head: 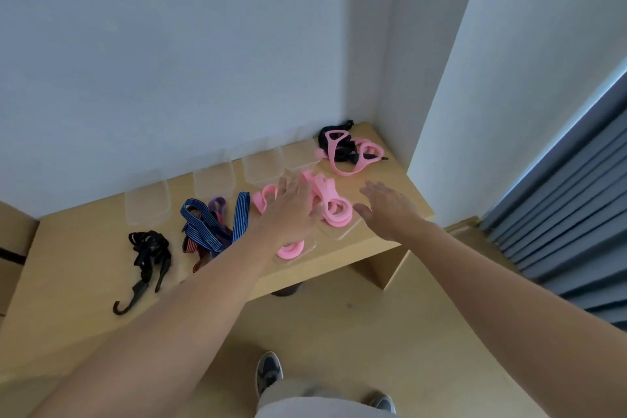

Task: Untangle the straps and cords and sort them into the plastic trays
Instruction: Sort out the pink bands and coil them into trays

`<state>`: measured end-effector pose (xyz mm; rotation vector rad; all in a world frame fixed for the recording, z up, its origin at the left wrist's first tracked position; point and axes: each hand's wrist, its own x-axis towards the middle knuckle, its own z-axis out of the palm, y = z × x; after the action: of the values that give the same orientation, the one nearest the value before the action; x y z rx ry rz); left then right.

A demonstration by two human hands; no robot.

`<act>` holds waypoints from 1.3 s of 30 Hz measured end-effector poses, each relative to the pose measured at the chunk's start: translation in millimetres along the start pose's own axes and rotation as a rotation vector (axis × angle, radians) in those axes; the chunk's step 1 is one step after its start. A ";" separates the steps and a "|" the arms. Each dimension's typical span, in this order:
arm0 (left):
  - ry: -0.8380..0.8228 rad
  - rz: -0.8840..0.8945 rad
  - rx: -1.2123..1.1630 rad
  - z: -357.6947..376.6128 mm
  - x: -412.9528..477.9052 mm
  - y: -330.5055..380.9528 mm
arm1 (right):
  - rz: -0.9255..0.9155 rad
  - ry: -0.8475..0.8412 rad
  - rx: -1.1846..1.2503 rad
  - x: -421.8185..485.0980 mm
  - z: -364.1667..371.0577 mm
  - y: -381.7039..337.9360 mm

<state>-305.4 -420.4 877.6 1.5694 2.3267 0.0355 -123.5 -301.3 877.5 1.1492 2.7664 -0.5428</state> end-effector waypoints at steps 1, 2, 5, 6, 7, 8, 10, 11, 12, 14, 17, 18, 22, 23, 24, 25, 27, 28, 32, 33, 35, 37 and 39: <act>0.008 0.003 -0.007 1.8 3.6 7.3 | 0.001 -0.005 0.013 -0.3 0.2 7.6; 0.011 0.004 -0.015 3.1 7.3 13.6 | -0.001 -0.012 0.022 0.3 0.4 14.5; 0.015 0.000 -0.046 2.3 21.7 30.4 | -0.013 -0.024 0.047 7.7 0.9 31.1; 0.017 -0.002 -0.069 0.8 27.4 35.4 | -0.014 -0.026 0.060 11.8 1.1 35.4; 0.017 -0.008 -0.092 0.6 35.5 39.4 | -0.013 -0.027 0.073 16.8 1.2 39.0; 0.012 -0.016 -0.101 -0.7 43.1 43.7 | -0.012 -0.031 0.082 22.4 1.5 42.4; -0.011 -0.025 -0.085 0.5 64.9 47.5 | -0.011 -0.045 0.089 36.4 1.5 48.9; -0.022 -0.024 -0.078 2.6 78.5 47.6 | -0.013 -0.052 0.088 44.7 1.4 52.5; -0.024 -0.017 -0.078 5.9 94.0 46.3 | -0.014 -0.055 0.084 53.9 0.6 56.2; -0.011 -0.026 -0.108 14.0 128.4 42.2 | -0.004 -0.054 0.085 73.3 -3.5 63.2; -0.001 -0.065 -0.155 22.4 175.6 39.1 | 0.013 -0.066 0.084 101.1 -12.2 70.0; 0.010 -0.081 -0.194 23.1 188.0 39.6 | 0.007 -0.070 0.080 111.1 -13.9 72.1; -0.036 -0.189 -0.359 27.7 233.6 41.9 | -0.003 -0.083 0.080 152.2 -19.8 80.5; -0.050 -0.226 -0.395 30.5 243.0 42.4 | -0.004 -0.081 0.084 161.8 -20.7 82.0; -0.051 -0.272 -0.435 32.6 250.6 43.5 | -0.002 -0.082 0.086 170.2 -21.5 82.9; -0.058 -0.331 -0.482 34.4 256.9 44.6 | -0.005 -0.085 0.089 177.2 -22.4 83.2; -0.052 -0.455 -0.580 40.8 266.2 46.3 | -0.024 -0.102 0.095 188.9 -22.4 85.8; -0.039 -0.502 -0.609 45.0 269.8 47.3 | -0.037 -0.114 0.096 193.5 -21.8 87.8; 0.030 -0.578 -0.648 52.3 282.0 53.5 | -0.068 -0.150 0.124 214.3 -22.7 105.1; 0.026 -0.604 -0.645 50.5 285.0 55.0 | -0.083 -0.159 0.135 218.9 -23.2 110.5; -0.028 -0.649 -0.615 46.0 290.5 56.6 | -0.100 -0.179 0.180 228.0 -26.2 121.1; -0.074 -0.677 -0.648 42.6 292.9 55.4 | -0.089 -0.203 0.239 234.4 -26.5 128.8; -0.046 -0.728 -0.748 36.6 295.2 57.2 | -0.097 -0.210 0.280 242.7 -24.7 138.6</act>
<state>-342.9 -136.6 778.4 0.3460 2.2956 0.5990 -197.6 -40.1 806.8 0.9424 2.6327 -1.0253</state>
